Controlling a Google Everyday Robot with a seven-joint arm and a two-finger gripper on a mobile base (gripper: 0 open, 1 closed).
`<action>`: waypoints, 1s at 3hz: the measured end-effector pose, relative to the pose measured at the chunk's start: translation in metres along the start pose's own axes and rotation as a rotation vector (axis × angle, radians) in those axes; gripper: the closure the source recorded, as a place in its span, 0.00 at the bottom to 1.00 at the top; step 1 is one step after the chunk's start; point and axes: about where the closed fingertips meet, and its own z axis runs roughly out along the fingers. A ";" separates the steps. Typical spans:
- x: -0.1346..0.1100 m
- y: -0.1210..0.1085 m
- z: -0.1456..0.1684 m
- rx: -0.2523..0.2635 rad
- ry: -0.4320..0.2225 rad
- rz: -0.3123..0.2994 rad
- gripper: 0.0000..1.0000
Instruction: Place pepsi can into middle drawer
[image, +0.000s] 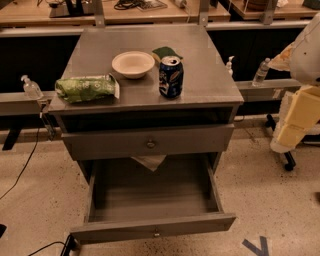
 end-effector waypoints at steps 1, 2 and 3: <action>0.000 0.000 0.000 0.000 0.000 0.000 0.00; -0.006 -0.076 0.019 0.110 0.000 -0.070 0.00; -0.026 -0.148 0.045 0.195 -0.048 -0.115 0.00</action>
Offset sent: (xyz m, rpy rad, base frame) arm 0.1663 -0.0328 0.0079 -0.1175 -0.2394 0.0899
